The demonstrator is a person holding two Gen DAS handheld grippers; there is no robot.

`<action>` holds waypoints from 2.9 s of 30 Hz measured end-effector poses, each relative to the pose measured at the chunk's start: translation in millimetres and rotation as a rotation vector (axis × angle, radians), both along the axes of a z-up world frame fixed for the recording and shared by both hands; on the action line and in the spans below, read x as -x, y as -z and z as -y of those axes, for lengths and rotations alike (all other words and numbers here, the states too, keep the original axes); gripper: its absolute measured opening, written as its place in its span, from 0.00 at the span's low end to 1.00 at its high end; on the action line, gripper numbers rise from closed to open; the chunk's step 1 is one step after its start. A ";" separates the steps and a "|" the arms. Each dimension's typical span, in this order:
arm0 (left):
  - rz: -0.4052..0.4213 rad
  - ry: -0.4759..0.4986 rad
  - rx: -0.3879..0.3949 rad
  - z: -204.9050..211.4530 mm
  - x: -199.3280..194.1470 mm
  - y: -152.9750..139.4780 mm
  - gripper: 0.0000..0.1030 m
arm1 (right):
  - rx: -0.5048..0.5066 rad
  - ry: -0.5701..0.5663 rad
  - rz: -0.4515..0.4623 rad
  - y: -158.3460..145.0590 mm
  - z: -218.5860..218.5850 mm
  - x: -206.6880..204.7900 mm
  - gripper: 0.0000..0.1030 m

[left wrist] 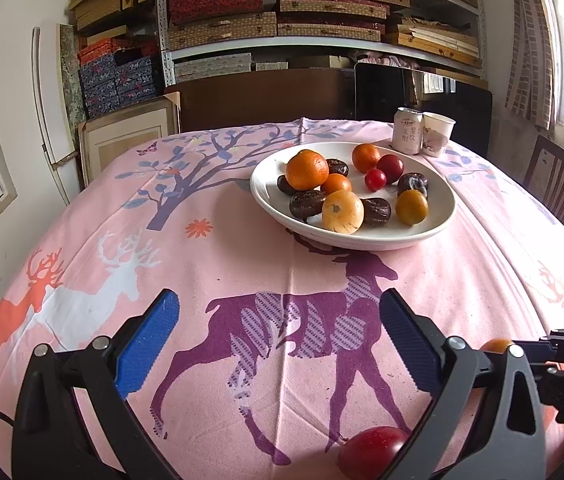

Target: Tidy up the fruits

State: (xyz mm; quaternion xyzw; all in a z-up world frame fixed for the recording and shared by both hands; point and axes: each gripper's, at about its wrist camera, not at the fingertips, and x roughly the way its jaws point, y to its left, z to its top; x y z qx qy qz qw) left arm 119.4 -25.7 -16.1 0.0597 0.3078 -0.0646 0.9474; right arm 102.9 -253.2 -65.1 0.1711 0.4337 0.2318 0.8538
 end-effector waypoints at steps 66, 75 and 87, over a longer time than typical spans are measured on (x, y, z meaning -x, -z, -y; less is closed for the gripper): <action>-0.023 -0.004 0.100 21.1 -57.3 -17.8 0.95 | 0.212 0.434 0.372 -60.2 29.4 -34.3 0.97; 0.033 -0.059 0.151 -0.3 -32.7 -24.3 0.95 | 0.285 0.404 0.459 -57.2 14.6 -9.4 0.97; 0.034 -0.076 0.001 19.1 -26.2 -23.5 0.95 | 0.324 0.357 0.445 -56.6 -0.4 -6.9 0.97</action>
